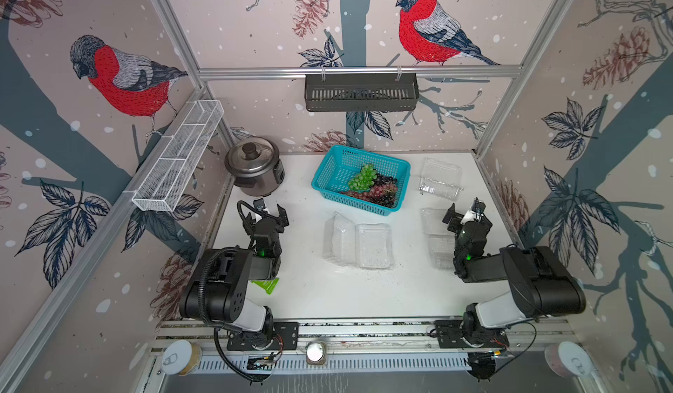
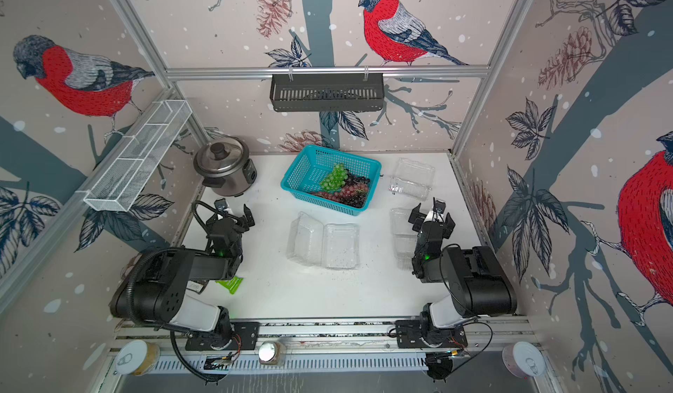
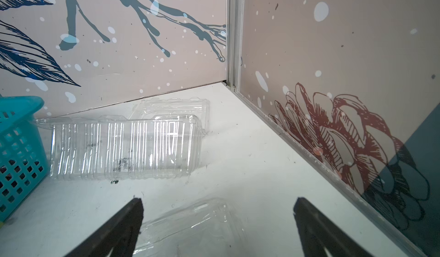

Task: Pack grapes into containers
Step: Move the basket to the center of the board.

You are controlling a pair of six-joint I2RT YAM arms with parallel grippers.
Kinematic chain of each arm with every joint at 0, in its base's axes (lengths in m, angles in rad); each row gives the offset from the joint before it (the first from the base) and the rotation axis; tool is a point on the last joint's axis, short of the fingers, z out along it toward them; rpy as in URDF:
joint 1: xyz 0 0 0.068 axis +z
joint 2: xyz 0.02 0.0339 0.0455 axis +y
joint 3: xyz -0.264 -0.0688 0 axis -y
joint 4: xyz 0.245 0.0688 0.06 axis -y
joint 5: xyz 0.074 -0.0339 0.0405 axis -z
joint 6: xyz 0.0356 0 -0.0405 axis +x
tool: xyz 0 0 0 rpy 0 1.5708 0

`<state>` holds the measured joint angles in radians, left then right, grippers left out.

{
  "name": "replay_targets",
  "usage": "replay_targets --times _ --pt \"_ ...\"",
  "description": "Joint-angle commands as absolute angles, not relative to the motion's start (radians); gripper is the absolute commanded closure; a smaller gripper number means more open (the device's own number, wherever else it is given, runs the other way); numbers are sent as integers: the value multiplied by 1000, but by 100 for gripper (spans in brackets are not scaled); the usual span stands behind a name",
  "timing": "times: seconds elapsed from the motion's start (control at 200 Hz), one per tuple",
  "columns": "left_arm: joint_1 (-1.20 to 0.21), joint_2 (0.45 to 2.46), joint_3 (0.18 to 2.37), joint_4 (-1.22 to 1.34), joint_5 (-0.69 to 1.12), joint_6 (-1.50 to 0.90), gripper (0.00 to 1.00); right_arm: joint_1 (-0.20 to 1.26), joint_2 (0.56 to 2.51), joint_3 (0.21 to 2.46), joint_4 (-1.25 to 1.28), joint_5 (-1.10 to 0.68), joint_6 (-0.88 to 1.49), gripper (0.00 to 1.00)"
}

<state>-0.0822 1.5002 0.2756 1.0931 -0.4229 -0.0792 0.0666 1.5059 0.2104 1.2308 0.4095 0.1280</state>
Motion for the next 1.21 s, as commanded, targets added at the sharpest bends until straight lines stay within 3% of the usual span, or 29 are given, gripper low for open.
replay_targets --times 0.0,1.201 --pt "-82 1498 275 1129 -429 -87 1 68 1504 215 1245 414 124 0" --pt "-86 1493 273 1139 -450 -88 2 68 1504 215 1245 413 126 0"
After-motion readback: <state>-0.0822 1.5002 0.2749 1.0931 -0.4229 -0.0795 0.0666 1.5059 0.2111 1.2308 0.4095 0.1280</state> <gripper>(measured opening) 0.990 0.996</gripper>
